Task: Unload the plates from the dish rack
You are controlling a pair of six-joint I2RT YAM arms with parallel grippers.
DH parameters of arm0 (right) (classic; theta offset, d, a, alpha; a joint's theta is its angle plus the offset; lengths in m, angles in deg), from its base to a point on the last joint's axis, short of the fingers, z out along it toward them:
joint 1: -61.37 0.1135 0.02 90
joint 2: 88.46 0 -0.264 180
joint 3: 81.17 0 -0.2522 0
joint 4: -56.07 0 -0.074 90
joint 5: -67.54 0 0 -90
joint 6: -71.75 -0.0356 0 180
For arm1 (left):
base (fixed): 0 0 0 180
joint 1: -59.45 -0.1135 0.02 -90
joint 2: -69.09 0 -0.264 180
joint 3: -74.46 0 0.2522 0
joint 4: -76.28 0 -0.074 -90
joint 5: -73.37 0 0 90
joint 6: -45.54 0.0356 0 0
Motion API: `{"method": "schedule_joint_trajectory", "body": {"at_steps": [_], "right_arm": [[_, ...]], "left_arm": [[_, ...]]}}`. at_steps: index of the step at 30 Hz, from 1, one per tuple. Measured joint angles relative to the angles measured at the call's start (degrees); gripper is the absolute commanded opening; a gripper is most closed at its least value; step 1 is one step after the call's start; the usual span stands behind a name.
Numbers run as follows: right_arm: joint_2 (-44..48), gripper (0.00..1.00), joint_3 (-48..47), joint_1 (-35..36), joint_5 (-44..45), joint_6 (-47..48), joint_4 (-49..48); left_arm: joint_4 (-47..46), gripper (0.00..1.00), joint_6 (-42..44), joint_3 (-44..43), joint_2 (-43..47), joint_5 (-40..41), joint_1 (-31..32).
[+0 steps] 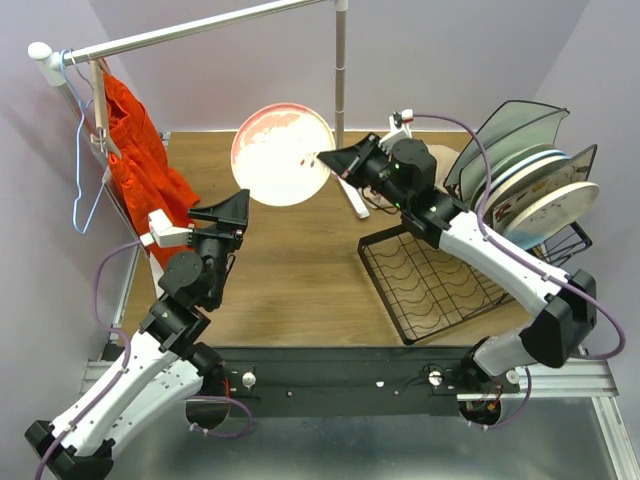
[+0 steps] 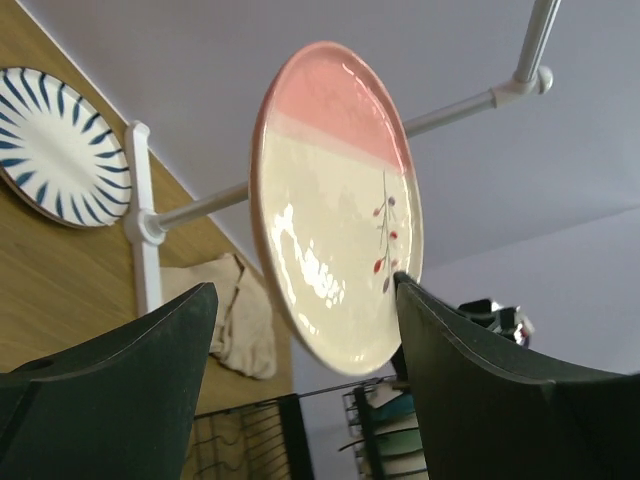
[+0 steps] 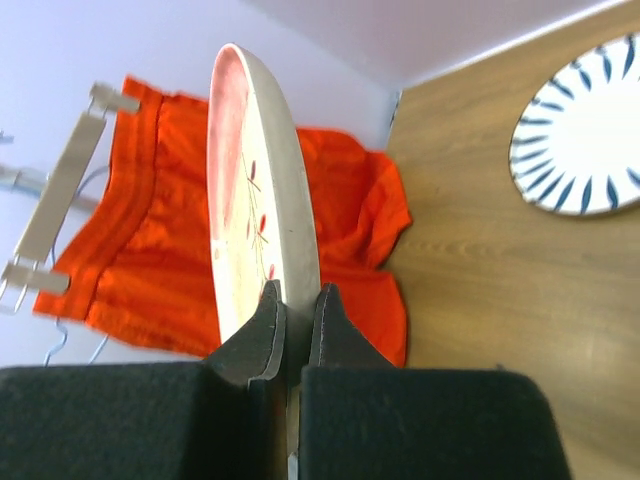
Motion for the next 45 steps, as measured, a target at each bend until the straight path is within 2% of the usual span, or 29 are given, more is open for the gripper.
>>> {"method": "schedule_joint_trajectory", "body": {"at_steps": [7,12,20,26,34,39,42,43,45], "right_arm": [[-11.2,0.01,-12.3,-1.2,3.5,2.0,-0.3],[-19.1,0.01,-17.2,-1.2,4.8,2.2,-0.8],[-37.8,0.01,-27.2,1.0,8.7,3.0,0.5],[-47.2,0.01,-31.4,4.4,11.7,3.2,2.1],[-59.5,0.01,-41.7,6.9,10.9,1.5,1.9],[-63.7,0.01,-46.2,7.8,10.8,-0.7,0.8],[-65.9,0.09,-48.3,8.1,10.9,-2.6,0.3],[-66.4,0.16,-48.6,8.2,10.9,-3.7,0.0],[-66.9,0.24,-48.6,8.3,11.0,-5.3,-0.4]], "left_arm": [[9.9,0.81,10.1,-8.1,-0.6,-1.6,0.0],[15.5,0.80,16.8,-12.7,1.0,-2.8,0.0],[18.6,0.81,24.2,-19.4,1.5,-6.1,0.0],[19.8,0.81,26.0,-19.7,3.4,-7.9,0.0],[20.5,0.81,26.4,-19.7,9.0,-8.1,0.0],[20.7,0.80,26.4,-19.7,9.7,-8.4,0.0],[21.0,0.80,26.4,-19.7,9.7,-8.7,0.0],[21.2,0.81,26.4,-19.7,9.7,-8.7,0.0],[21.5,0.81,26.4,-19.7,9.9,-8.7,0.0]]}}
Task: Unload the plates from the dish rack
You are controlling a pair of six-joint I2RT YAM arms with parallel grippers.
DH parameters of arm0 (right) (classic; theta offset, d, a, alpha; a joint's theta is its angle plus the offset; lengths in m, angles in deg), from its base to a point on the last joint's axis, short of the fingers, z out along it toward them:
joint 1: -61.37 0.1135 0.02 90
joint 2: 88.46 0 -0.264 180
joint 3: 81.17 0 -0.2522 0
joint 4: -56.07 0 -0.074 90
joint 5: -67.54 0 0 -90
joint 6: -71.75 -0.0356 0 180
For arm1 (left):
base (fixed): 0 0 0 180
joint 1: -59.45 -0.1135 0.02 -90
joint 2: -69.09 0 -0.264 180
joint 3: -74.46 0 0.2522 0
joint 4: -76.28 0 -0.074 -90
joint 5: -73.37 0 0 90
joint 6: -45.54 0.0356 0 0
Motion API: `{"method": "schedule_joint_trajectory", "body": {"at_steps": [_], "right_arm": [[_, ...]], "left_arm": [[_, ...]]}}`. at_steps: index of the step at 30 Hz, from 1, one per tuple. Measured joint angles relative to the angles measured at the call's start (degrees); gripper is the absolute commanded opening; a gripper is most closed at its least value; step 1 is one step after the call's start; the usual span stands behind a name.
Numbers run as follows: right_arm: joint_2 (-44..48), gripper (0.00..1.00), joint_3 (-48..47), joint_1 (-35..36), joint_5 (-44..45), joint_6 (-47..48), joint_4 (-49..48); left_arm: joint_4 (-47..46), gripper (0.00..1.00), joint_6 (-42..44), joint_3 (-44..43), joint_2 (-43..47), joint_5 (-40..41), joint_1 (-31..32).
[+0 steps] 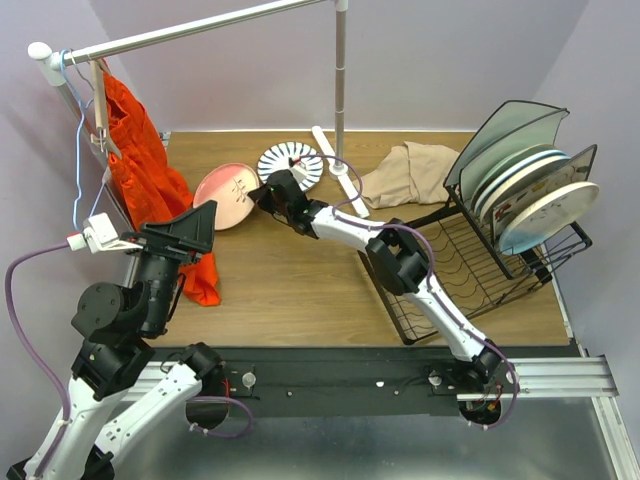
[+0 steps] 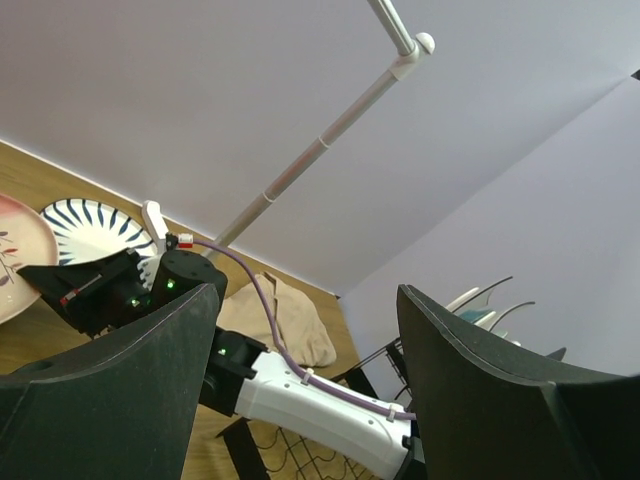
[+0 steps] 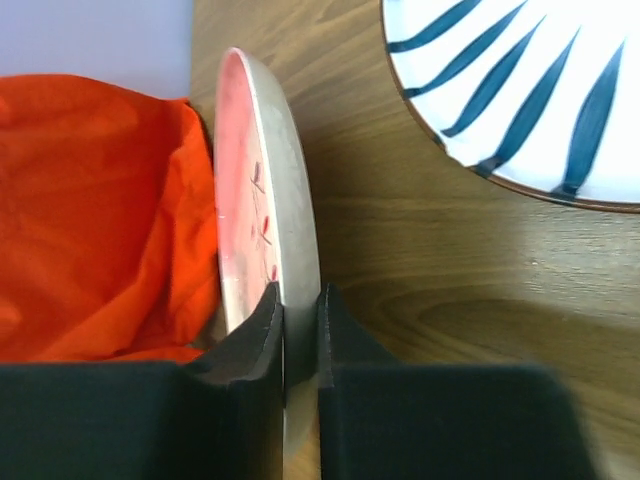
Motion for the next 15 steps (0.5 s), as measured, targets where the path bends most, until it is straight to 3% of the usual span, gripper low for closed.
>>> {"method": "schedule_joint_trajectory", "body": {"at_steps": [1,5,15], "right_arm": [[-0.1,0.30,0.0,0.0,0.1,-1.0,-0.4],[-0.1,0.38,0.5,0.2,0.2,-3.0,-2.4],[2.0,0.41,10.2,0.4,1.7,-4.4,-4.0]], "left_arm": [[0.0,0.81,0.0,0.0,0.0,0.0,0.0],[0.0,0.80,0.0,0.0,0.5,0.0,0.0],[-0.1,0.80,0.0,0.0,0.4,0.0,0.0]]}}
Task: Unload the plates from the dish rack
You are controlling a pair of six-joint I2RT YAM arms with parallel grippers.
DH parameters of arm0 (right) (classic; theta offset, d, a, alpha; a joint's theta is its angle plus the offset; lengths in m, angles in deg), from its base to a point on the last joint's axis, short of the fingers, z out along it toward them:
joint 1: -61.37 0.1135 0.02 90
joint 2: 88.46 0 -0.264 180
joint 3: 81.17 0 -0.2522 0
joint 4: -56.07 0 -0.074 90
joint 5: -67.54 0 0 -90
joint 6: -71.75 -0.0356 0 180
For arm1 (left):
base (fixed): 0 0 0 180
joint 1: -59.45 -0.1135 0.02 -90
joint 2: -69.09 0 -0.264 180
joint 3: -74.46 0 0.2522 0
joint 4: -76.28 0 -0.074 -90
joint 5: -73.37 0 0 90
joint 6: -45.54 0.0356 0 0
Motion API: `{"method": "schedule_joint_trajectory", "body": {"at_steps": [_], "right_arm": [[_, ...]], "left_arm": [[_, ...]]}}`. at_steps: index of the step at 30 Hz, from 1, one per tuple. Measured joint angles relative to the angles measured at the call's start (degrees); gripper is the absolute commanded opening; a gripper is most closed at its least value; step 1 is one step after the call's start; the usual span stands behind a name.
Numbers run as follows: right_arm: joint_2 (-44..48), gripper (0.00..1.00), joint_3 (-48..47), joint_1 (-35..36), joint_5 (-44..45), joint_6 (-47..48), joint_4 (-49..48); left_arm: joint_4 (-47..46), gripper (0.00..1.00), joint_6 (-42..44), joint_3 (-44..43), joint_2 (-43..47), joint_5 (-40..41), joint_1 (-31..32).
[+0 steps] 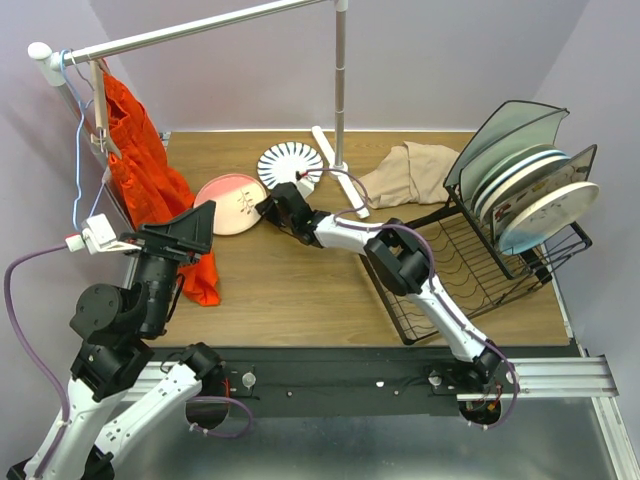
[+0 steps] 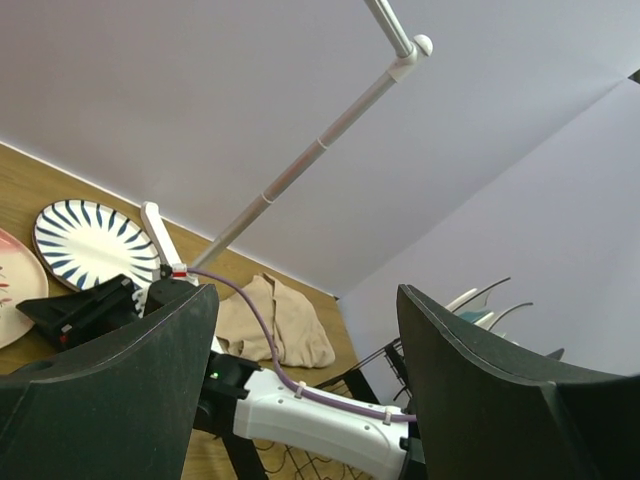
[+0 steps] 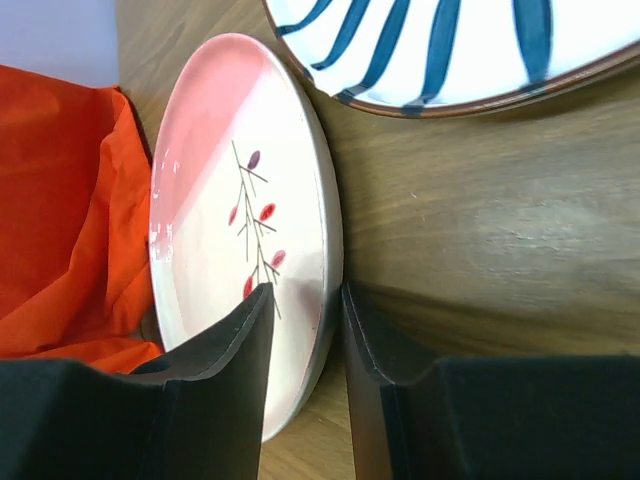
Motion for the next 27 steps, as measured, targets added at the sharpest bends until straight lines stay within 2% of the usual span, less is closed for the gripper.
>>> {"method": "schedule_joint_trajectory", "body": {"at_steps": [4,8,12,15,22,27], "right_arm": [[2.3,0.42,3.2,0.0,1.0,0.7,0.4],[5.8,0.49,6.7,0.0,1.7,1.9,0.8],[9.2,0.49,7.9,0.0,1.3,4.3,2.0],[14.8,0.49,12.3,0.0,0.7,6.5,3.3],[36.1,0.49,27.3,0.1,-0.1,15.3,5.7],[52.9,0.47,33.4,0.4,1.2,22.8,10.8]], "left_arm": [[0.0,0.80,0.0,0.0,-0.8,0.0,0.0],[-0.1,0.80,0.1,0.0,-2.0,0.0,0.0],[0.0,0.80,0.6,-0.1,-3.4,0.0,0.0],[0.2,0.80,2.4,-1.2,-4.5,0.0,0.0],[1.0,0.80,9.4,-8.0,-11.3,-2.0,0.0],[0.7,0.80,14.1,-7.6,-15.0,-7.5,0.0]]}}
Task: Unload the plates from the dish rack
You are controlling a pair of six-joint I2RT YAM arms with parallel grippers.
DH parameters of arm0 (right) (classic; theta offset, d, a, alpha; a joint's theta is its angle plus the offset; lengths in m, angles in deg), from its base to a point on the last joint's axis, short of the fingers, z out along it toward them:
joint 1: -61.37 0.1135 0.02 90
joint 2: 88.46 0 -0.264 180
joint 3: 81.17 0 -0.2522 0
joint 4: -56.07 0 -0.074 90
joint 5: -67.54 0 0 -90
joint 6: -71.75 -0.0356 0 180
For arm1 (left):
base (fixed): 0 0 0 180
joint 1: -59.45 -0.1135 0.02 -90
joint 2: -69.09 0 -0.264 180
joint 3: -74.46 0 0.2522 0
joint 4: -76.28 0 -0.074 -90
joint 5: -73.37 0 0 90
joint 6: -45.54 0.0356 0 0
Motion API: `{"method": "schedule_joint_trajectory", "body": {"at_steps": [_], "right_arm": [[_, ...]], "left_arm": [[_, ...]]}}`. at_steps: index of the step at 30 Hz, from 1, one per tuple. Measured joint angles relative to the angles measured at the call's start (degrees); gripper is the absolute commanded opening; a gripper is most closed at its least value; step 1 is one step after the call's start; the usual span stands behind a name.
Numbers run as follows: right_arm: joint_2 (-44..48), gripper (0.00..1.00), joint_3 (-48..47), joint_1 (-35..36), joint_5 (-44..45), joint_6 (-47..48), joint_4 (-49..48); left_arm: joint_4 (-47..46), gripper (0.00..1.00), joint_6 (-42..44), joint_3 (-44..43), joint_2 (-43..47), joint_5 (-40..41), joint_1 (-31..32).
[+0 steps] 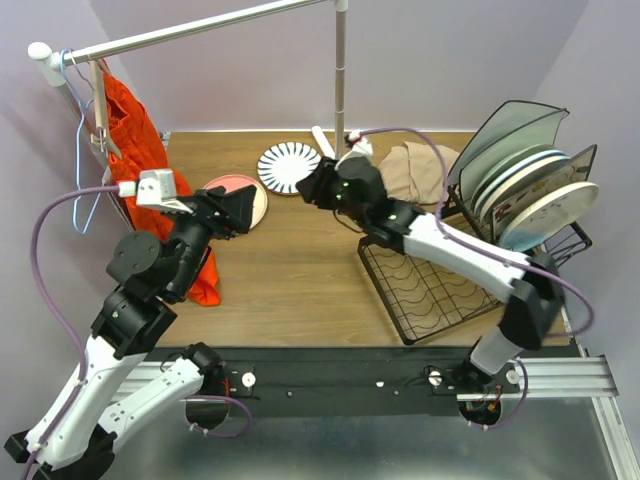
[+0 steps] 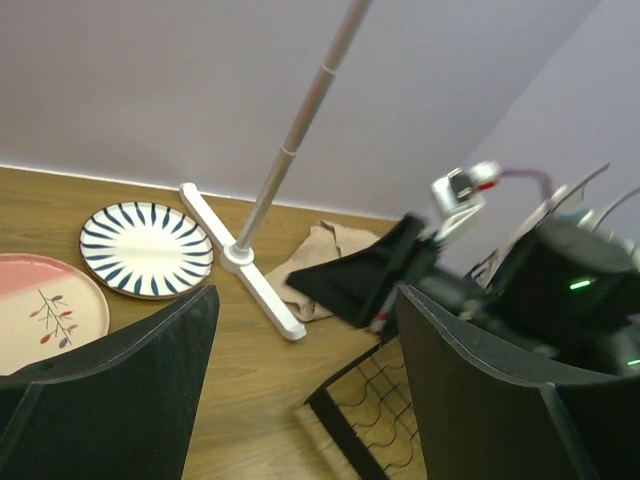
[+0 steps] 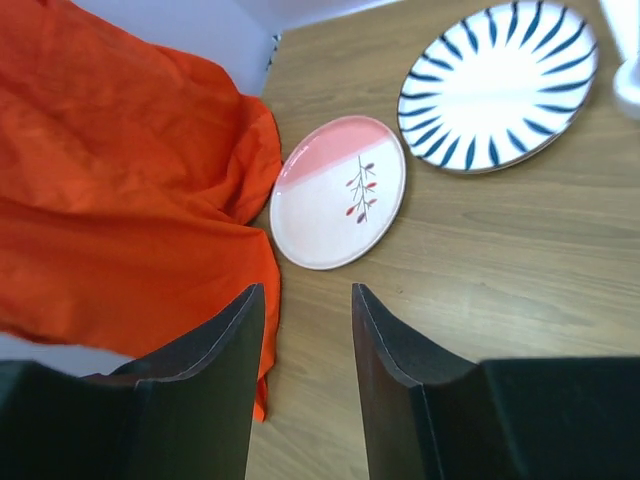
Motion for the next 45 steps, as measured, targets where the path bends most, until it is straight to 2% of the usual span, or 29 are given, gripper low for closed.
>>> {"method": "schedule_joint_trajectory", "body": {"at_steps": [6,11,18,23,28,32,40,45], "right_arm": [[16.2,0.42,0.7,0.2,6.5,6.0,9.1],[26.6,0.42,0.8,0.2,13.7,7.9,15.7],[33.9,0.42,-1.5,0.3,23.3,11.4,22.4],[34.7,0.44,-9.0,0.3,24.4,15.3,24.4],[34.4,0.45,-21.6,0.2,18.8,19.1,24.6],[34.8,0.45,-27.6,0.3,13.5,20.2,24.1],[43.2,0.45,-25.5,0.3,8.9,20.5,22.9],[48.7,0.45,-24.4,0.3,8.7,20.5,21.1]], "left_arm": [[-2.7,0.79,5.5,1.2,-3.7,-7.0,0.0],[-6.5,0.75,8.8,1.2,-8.4,-14.9,0.0],[-11.5,0.71,9.7,3.0,-13.1,-24.2,0.9],[-14.5,0.69,9.3,1.4,-15.7,-24.0,6.8],[-17.4,0.65,9.8,-5.8,-23.8,-20.4,17.1],[-20.3,0.62,11.0,-11.2,-30.4,-17.9,23.1],[-24.3,0.59,18.0,-27.0,-48.9,-10.7,33.5],[-24.3,0.59,21.4,-35.3,-57.9,-9.3,36.5]]}}
